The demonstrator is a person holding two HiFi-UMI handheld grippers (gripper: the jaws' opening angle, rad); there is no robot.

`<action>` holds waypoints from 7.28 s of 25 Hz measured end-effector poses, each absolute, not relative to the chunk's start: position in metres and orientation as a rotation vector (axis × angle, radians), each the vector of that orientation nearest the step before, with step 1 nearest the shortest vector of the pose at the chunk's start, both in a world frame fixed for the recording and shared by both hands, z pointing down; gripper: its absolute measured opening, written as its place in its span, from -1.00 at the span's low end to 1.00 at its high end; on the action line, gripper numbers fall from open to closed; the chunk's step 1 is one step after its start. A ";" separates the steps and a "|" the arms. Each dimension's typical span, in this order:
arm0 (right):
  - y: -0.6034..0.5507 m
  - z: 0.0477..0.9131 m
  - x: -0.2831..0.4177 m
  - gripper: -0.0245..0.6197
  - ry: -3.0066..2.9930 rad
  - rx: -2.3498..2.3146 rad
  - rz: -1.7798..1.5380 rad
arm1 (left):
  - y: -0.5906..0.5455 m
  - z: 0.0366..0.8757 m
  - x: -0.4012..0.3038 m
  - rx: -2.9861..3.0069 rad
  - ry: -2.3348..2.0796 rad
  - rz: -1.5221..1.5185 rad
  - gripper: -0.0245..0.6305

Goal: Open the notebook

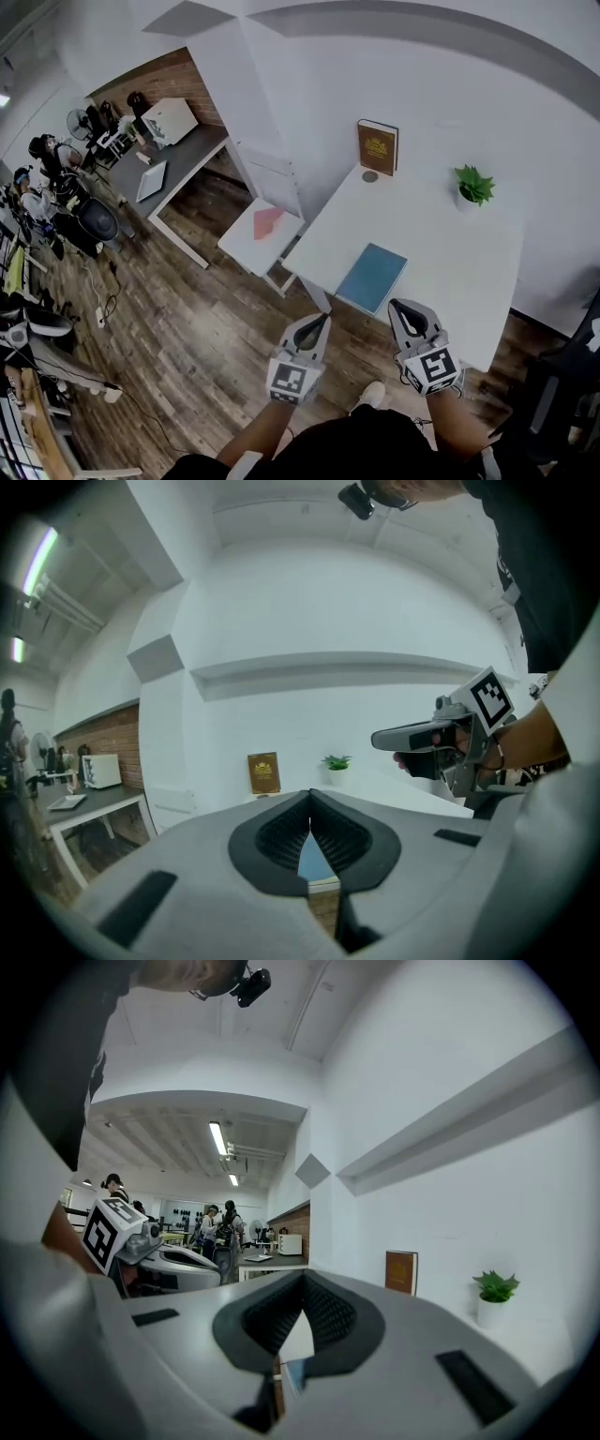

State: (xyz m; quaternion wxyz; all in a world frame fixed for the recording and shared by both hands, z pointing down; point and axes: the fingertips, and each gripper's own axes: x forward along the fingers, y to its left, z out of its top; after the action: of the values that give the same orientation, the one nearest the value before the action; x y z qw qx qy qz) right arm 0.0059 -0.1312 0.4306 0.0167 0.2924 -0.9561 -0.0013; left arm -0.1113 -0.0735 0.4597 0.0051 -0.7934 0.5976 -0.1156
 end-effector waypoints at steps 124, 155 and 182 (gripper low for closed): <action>-0.220 0.466 -0.017 -0.91 -2.726 1.297 0.098 | -0.243 0.607 -0.243 -3.086 2.240 0.173 -0.91; -0.224 0.470 -0.026 -0.91 -2.707 1.305 0.093 | -0.231 0.635 -0.323 -2.568 2.471 -0.344 -0.49; -0.214 0.448 -0.002 -0.91 -2.581 1.393 -0.132 | -0.236 0.475 -0.130 -2.818 1.462 -0.199 -0.91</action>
State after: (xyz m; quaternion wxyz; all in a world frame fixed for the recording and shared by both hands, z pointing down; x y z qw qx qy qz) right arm -0.0019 -0.2142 0.4477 0.1027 0.4720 -0.8744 -0.0448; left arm -0.1300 -0.2357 0.4751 -0.0195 -0.8858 0.4594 -0.0625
